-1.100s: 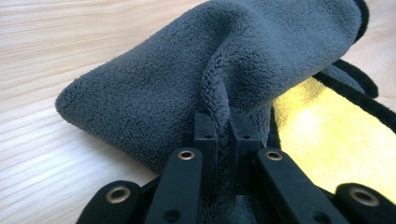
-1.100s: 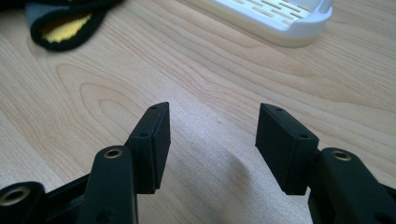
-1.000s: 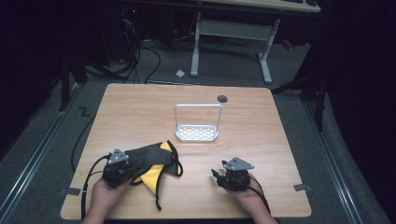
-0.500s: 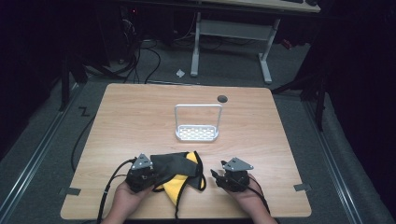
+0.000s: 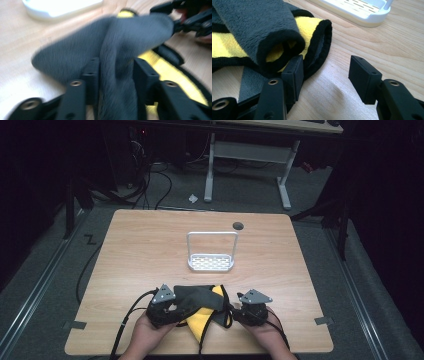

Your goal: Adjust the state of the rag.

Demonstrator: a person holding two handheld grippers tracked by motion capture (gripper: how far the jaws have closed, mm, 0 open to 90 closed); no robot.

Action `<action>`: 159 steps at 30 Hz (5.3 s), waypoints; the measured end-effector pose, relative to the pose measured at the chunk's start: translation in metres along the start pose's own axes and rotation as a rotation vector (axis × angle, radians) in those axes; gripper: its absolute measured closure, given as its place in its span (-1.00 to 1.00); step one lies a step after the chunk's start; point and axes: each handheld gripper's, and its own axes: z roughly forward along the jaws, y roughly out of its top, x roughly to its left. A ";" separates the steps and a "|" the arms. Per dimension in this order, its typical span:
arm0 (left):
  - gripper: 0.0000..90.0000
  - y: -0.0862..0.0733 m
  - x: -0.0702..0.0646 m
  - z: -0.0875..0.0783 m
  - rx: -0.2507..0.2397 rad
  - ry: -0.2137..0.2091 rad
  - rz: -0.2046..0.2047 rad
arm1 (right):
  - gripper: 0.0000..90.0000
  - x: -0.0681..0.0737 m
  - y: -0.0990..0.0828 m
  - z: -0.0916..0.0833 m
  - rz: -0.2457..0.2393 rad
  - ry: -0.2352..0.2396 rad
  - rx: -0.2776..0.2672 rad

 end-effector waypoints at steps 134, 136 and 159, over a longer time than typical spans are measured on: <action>0.96 0.021 0.059 -0.047 -0.133 0.129 -0.214 | 0.70 -0.032 -0.008 -0.008 0.041 -0.074 0.085; 0.96 0.022 0.073 -0.048 -0.125 0.145 -0.232 | 0.71 -0.032 -0.007 -0.009 0.040 -0.067 0.080; 0.93 -0.006 0.128 -0.010 0.110 0.242 -0.316 | 0.57 -0.025 -0.001 0.000 0.056 -0.039 0.060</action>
